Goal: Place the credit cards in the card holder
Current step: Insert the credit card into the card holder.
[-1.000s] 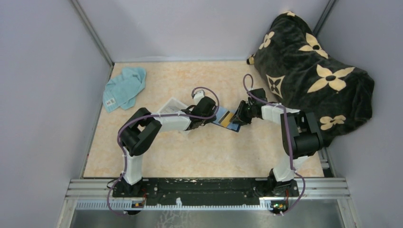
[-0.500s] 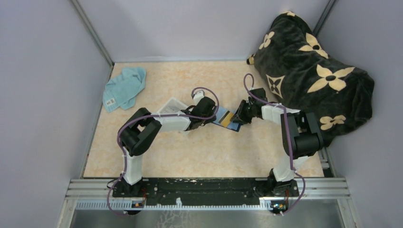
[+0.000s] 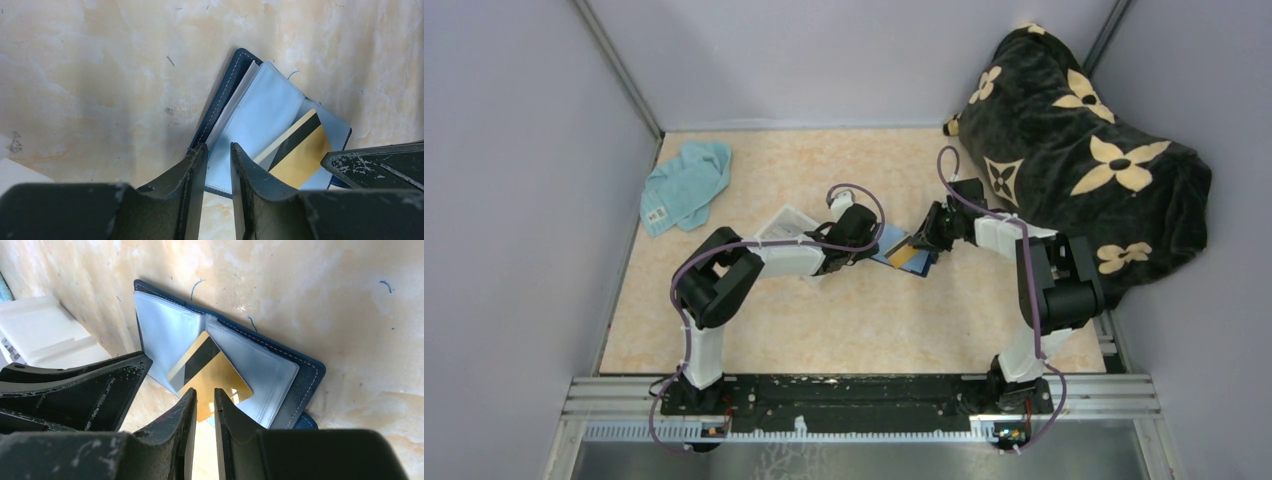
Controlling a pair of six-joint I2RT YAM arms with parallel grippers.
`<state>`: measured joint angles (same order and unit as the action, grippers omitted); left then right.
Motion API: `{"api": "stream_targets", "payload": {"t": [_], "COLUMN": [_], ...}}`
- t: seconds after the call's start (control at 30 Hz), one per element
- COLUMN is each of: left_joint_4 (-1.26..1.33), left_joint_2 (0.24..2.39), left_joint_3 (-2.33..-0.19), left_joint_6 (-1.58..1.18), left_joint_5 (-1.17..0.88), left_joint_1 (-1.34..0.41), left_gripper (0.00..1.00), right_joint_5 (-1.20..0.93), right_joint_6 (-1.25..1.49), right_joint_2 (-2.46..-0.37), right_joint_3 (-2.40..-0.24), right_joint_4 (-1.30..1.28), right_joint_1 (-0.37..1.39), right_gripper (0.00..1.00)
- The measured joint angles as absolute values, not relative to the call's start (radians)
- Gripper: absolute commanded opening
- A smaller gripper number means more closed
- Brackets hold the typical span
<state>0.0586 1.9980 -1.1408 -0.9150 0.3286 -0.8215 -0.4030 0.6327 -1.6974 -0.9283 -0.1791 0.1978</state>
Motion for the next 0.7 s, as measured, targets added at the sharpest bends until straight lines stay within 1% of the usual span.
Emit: {"api": "stream_targets", "payload": {"t": [0.3, 0.43, 0.7], "left_joint_4": [0.059, 0.059, 0.062], "left_joint_2": [1.998, 1.998, 1.998], "left_joint_3": [-1.141, -1.141, -1.139], "left_joint_6": [-0.915, -0.915, -0.915], "left_joint_5": [0.329, 0.328, 0.328], "left_joint_1": [-0.822, -0.822, -0.822], "left_gripper": [0.35, 0.35, 0.35], "right_joint_5": [-0.399, -0.387, -0.361], "right_joint_6": [0.628, 0.615, 0.593], "right_joint_2": [-1.694, -1.646, -1.558], "right_joint_3": [-0.938, -0.938, -0.937], "right_joint_4": [-0.188, -0.218, -0.257], "right_joint_1": [0.204, 0.212, 0.214], "right_gripper": [0.19, 0.19, 0.11]}}
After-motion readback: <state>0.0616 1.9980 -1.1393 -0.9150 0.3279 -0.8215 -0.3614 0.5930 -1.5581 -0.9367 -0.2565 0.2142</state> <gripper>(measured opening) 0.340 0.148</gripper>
